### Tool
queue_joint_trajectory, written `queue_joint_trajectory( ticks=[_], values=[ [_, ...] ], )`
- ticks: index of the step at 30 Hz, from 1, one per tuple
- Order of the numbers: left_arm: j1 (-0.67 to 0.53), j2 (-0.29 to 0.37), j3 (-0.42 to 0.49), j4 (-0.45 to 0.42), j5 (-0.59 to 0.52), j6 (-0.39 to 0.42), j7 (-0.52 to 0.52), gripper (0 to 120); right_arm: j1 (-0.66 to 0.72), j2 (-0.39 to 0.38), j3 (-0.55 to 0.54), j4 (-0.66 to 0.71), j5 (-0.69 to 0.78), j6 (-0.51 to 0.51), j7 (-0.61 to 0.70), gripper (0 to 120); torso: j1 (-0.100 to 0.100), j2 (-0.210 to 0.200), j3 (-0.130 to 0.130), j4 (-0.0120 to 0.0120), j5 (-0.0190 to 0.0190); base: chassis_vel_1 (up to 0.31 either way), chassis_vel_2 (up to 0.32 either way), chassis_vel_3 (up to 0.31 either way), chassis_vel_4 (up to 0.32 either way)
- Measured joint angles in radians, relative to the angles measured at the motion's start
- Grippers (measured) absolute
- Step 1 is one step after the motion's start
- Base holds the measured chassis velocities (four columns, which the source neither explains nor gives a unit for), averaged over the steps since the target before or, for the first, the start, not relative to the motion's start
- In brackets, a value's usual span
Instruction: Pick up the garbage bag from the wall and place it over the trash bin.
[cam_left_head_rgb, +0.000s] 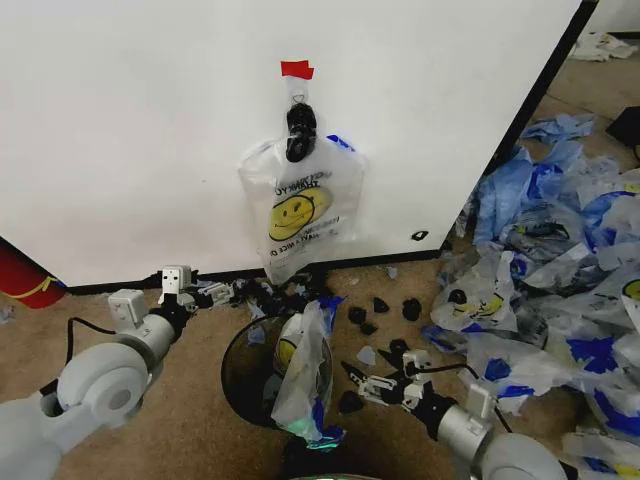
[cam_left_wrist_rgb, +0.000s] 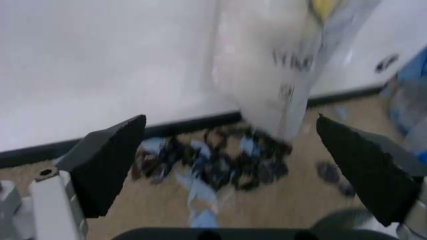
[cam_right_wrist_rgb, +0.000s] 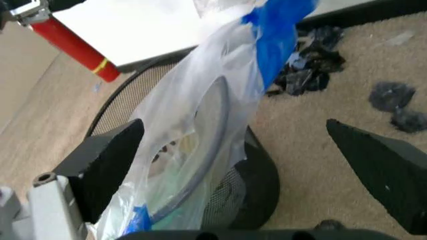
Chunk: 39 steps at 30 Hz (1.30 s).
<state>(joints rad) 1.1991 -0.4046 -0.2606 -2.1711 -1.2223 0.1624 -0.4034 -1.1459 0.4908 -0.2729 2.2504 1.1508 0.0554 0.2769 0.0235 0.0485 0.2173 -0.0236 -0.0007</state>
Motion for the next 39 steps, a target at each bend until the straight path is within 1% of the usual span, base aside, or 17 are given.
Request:
queue_joint_trajectory(
  ticks=[4, 5, 8, 10, 16, 24, 30, 39],
  values=[
    [0.010, 0.021, 0.003, 0.000, 0.016, 0.013, 0.002, 100, 0.085, 0.030, -0.084, -0.005, 0.006, -0.033, 0.057, 100, 0.000, 0.000, 0.000, 0.0001, -0.0003, 0.000, 0.000, 0.000, 0.000],
    [0.010, 0.021, 0.003, 0.000, 0.016, 0.013, 0.002, 100, 0.085, 0.030, -0.084, -0.005, 0.006, -0.033, 0.057, 100, 0.000, 0.000, 0.000, 0.0001, -0.0003, 0.000, 0.000, 0.000, 0.000],
    [0.029, 0.019, 0.010, -0.003, 0.035, 0.011, -0.007, 100, 0.136, 0.054, -0.149, -0.020, -0.009, -0.063, 0.116, 100, 0.000, 0.000, 0.000, 0.0001, -0.0004, 0.000, 0.000, 0.000, 0.000],
    [0.039, 0.013, 0.014, -0.002, 0.042, 0.006, -0.017, 100, 0.151, 0.062, -0.171, -0.028, -0.015, -0.073, 0.138, 100, 0.000, 0.000, 0.000, 0.0001, -0.0004, 0.000, 0.000, 0.000, 0.000],
    [0.054, -0.001, 0.018, 0.005, 0.060, -0.015, -0.036, 100, 0.169, 0.070, -0.194, -0.035, -0.005, -0.089, 0.163, 100, 0.000, 0.000, 0.000, -0.0001, -0.0005, 0.000, 0.000, 0.000, 0.000],
    [0.068, -0.012, 0.024, -0.003, 0.062, -0.025, -0.071, 100, 0.228, 0.125, -0.247, -0.081, 0.013, -0.118, 0.199, 100, 0.000, 0.000, 0.000, 0.0000, -0.0003, 0.000, 0.000, 0.000, 0.000],
    [0.102, -0.022, 0.016, -0.004, 0.103, -0.045, -0.082, 100, 0.281, 0.161, -0.286, -0.115, 0.014, -0.120, 0.216, 100, 0.000, 0.000, 0.000, 0.0000, -0.0004, 0.000, 0.000, 0.000, 0.000],
    [0.126, -0.033, 0.011, 0.002, 0.146, -0.069, -0.095, 100, 0.350, 0.194, -0.324, -0.116, 0.040, -0.167, 0.271, 100, 0.000, 0.000, 0.000, 0.0000, -0.0004, 0.000, 0.000, 0.000, 0.000]
  ],
)
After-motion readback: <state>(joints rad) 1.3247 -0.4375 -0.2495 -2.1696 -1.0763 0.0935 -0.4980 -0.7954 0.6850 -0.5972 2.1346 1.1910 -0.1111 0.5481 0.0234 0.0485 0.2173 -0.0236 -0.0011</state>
